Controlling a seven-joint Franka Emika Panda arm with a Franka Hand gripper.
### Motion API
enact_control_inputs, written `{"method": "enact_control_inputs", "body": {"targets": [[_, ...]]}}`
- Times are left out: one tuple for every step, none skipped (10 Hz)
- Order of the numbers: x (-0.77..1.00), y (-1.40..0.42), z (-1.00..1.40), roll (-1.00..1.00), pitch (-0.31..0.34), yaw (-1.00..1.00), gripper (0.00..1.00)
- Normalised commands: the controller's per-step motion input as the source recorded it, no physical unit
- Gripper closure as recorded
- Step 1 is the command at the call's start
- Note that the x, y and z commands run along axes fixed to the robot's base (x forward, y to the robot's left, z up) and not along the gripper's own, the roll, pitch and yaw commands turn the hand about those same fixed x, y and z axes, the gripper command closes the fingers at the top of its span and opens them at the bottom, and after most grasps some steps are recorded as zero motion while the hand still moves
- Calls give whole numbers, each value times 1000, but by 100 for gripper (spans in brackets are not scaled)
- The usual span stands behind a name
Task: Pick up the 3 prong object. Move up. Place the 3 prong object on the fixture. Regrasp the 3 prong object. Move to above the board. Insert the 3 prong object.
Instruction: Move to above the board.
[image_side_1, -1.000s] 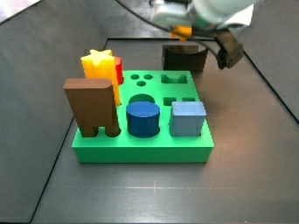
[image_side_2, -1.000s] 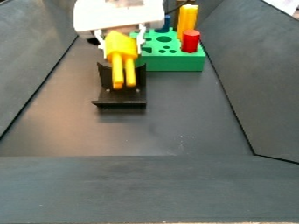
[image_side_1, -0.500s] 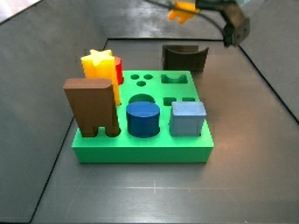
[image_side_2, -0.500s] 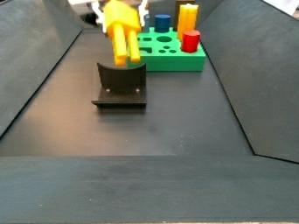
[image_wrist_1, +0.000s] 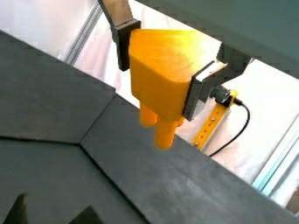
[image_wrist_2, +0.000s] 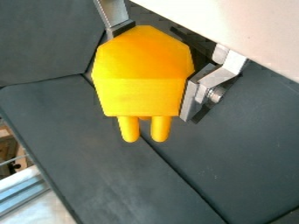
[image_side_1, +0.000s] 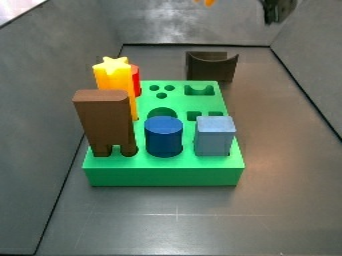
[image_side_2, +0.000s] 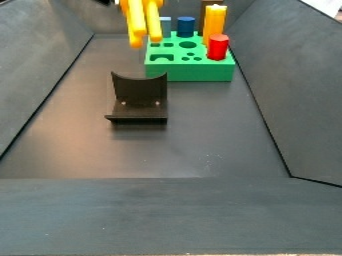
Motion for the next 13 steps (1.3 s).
{"method": "enact_control_inputs", "body": {"targets": [[-106, 11, 1000, -48, -64, -49, 100], [-104, 12, 926, -57, -47, -62, 100], [-90, 11, 768, -62, -32, -68, 100], [-71, 8, 550, -70, -12, -67, 100], [-62, 8, 382, -73, 5, -65, 100], [-57, 7, 213, -76, 23, -57, 100], [-378, -1000, 216, -1000, -89, -50, 100], [-376, -1000, 206, -1000, -93, -45, 100], [-401, -1000, 221, -1000, -101, -44, 100], [-416, -1000, 214, -1000, -107, -51, 100], [-427, -1000, 217, -1000, -114, -57, 100], [-454, -1000, 223, -1000, -124, -66, 100], [-479, -1000, 229, -1000, -128, -71, 100]]}}
